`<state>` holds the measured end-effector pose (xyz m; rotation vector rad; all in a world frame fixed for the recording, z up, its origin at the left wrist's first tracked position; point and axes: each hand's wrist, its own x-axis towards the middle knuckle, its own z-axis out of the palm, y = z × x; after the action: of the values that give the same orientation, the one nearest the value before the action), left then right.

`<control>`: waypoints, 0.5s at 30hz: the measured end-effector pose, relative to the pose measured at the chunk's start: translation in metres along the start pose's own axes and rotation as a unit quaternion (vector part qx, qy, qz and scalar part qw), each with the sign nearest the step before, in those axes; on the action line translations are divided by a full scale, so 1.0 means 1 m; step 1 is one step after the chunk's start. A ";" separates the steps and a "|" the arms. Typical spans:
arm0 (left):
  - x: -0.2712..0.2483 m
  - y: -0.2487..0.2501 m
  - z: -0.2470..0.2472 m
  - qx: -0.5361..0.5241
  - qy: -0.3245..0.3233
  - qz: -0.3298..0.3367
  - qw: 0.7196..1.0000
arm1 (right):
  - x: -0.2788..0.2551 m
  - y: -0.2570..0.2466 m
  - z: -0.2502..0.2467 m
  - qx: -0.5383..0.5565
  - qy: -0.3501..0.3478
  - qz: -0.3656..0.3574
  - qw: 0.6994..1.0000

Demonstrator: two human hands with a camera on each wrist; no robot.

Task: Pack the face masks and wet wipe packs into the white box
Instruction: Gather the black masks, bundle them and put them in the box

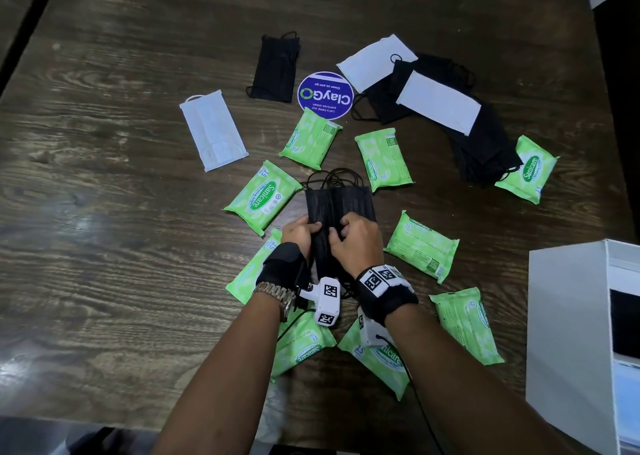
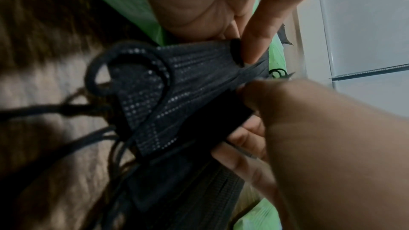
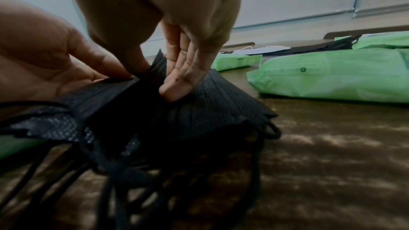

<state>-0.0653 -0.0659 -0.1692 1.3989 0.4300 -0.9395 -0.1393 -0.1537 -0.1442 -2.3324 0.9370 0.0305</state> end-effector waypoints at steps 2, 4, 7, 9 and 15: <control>0.000 -0.001 0.000 0.001 0.001 -0.001 1.000 | 0.003 0.002 -0.002 0.000 -0.004 0.006 1.000; -0.001 0.000 0.001 0.004 0.002 0.003 1.000 | 0.006 0.006 -0.009 0.015 0.011 0.027 0.999; 0.003 -0.003 0.000 0.004 0.003 0.004 1.000 | 0.010 0.016 -0.022 0.026 0.048 0.043 0.998; 0.003 -0.004 0.001 -0.003 0.007 0.005 1.000 | 0.010 0.018 -0.030 0.029 0.061 0.043 0.997; 0.024 -0.017 -0.007 0.001 0.025 -0.017 1.000 | 0.000 -0.004 -0.025 0.028 0.037 -0.002 0.999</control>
<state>-0.0622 -0.0649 -0.1994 1.4230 0.4917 -0.9355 -0.1413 -0.1656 -0.1217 -2.2975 0.9576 -0.0818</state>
